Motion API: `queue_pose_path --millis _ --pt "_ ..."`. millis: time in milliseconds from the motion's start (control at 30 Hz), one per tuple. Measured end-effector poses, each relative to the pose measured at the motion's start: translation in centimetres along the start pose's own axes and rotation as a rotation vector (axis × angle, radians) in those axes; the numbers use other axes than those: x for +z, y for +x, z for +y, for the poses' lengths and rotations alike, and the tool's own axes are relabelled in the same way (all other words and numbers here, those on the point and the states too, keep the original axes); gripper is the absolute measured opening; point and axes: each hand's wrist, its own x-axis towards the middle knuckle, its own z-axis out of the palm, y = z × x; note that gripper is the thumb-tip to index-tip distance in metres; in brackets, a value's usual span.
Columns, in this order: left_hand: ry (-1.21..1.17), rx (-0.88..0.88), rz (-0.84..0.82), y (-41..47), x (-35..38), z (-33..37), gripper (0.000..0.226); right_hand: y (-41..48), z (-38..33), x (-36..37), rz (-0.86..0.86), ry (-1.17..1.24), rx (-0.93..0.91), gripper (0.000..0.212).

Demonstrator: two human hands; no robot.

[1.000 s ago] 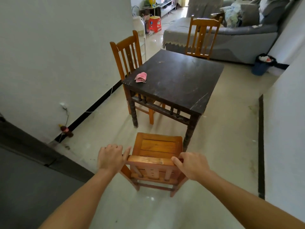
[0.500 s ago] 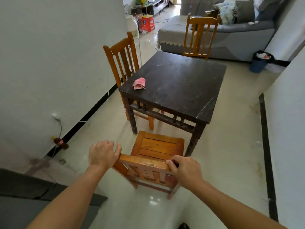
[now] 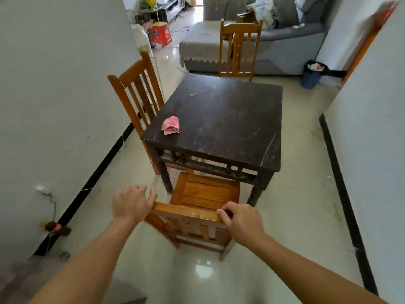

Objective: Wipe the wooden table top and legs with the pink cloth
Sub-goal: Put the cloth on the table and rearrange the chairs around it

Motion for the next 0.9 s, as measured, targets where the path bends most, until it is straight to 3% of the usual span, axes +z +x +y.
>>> queue_pose_path --millis 267,500,900 --pt "-0.097 0.127 0.016 5.3 0.1 -1.2 0.047 3.0 -2.6 1.2 0.179 -0.067 0.23 0.028" --pt "-0.319 0.168 -0.116 7.5 0.0 -2.3 0.042 4.9 -2.8 0.2 0.218 -0.212 0.414 0.033" --pt "-0.284 0.199 -0.072 6.9 0.7 -2.1 0.045 5.1 -2.2 0.6 0.206 -0.21 0.458 0.035"
